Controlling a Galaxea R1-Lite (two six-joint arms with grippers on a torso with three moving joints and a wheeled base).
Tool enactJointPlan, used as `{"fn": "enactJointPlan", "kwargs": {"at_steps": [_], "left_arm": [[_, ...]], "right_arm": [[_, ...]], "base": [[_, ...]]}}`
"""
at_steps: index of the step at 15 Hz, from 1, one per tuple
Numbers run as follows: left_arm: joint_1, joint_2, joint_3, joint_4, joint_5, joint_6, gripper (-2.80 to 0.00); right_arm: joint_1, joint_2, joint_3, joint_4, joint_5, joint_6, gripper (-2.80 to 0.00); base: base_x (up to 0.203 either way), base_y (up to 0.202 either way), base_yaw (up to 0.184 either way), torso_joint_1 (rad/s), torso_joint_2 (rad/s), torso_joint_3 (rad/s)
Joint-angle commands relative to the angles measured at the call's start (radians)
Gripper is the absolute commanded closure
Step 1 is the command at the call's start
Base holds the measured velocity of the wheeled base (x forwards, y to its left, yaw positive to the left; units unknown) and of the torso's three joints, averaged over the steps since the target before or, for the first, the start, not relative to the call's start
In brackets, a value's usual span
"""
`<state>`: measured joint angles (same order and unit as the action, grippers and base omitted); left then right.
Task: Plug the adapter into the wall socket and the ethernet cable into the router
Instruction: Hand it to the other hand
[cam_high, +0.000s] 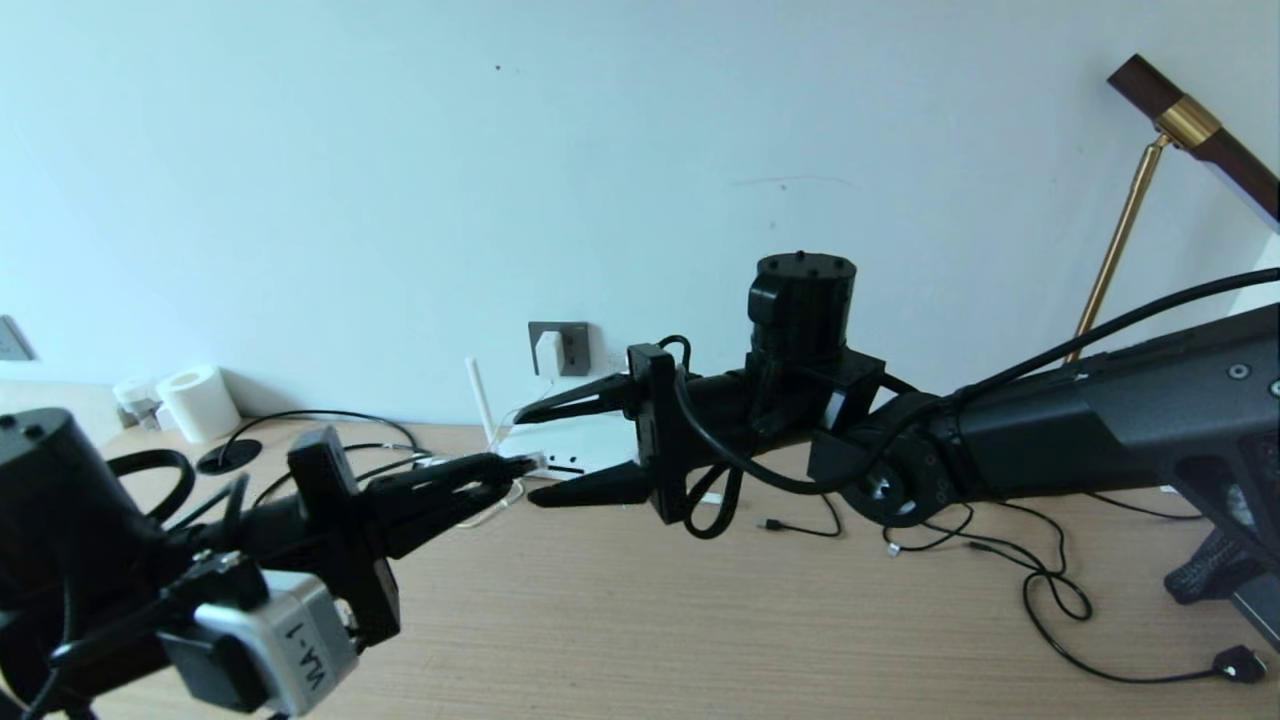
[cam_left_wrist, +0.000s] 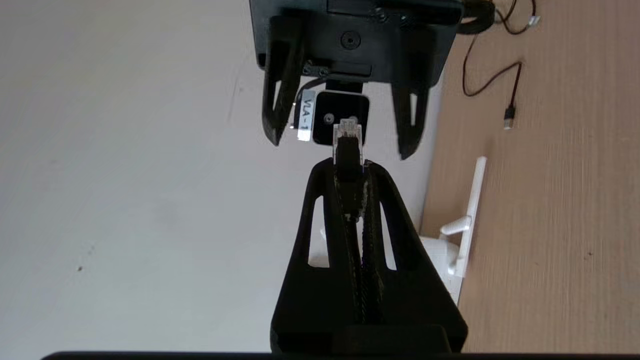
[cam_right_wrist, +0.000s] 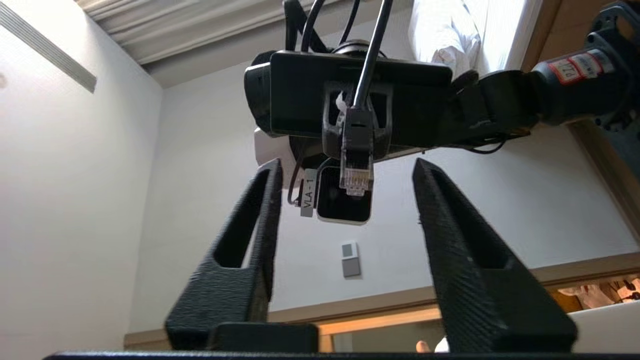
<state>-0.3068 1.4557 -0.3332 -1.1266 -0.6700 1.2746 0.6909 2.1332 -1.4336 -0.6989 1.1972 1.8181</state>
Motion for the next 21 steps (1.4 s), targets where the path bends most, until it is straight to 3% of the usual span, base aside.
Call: {"fn": "enactJointPlan", "kwargs": {"at_steps": [1,4,6,8,11,13,15,18,21], "left_arm": [[0.0,-0.009,0.003,-0.005,-0.001,-0.013,0.0],[0.003,-0.013,0.03,-0.01,0.033,-0.207,0.0],[0.004,-0.024,0.039,-0.011,0.092,-0.39,0.0],[0.005,-0.036,0.054,-0.01,0.184,-0.59,0.0],[0.003,-0.038,0.09,-0.01,0.35,-0.881,0.0],[0.003,-0.032,0.099,-0.007,0.431,-1.04,0.0],[0.003,-0.017,0.104,0.014,0.479,-1.17,0.0],[0.003,0.015,0.103,0.169,0.492,-1.206,0.0],[-0.003,0.119,0.083,0.196,0.552,-1.206,0.0]], "right_arm": [[-0.001,-0.004,0.005,-0.005,0.003,0.01,-2.8],[-0.043,-0.071,0.059,-0.022,-0.008,0.001,-2.8],[-0.105,-0.162,0.126,-0.067,-0.013,-0.019,-2.8],[-0.187,-0.268,0.249,-0.108,-0.035,-0.115,-2.8],[-0.285,-0.398,0.471,-0.128,-0.192,-0.403,-2.8],[-0.319,-0.5,0.642,-0.127,-0.396,-0.682,-2.8],[-0.342,-0.639,0.76,-0.113,-0.641,-0.9,-2.8],[-0.388,-0.906,0.83,0.084,-0.901,-1.211,-2.8],[-0.483,-1.16,0.881,0.379,-1.075,-1.558,-2.8]], "base": [[0.0,0.0,0.0,0.0,0.0,0.0],[0.0,0.0,0.0,0.0,0.0,0.0],[0.0,0.0,0.0,0.0,0.0,0.0],[0.0,0.0,0.0,0.0,0.0,0.0],[0.0,0.0,0.0,0.0,0.0,0.0],[0.0,0.0,0.0,0.0,0.0,0.0],[0.0,0.0,0.0,0.0,0.0,0.0],[0.0,0.0,0.0,0.0,0.0,0.0],[0.0,0.0,0.0,0.0,0.0,0.0]]}}
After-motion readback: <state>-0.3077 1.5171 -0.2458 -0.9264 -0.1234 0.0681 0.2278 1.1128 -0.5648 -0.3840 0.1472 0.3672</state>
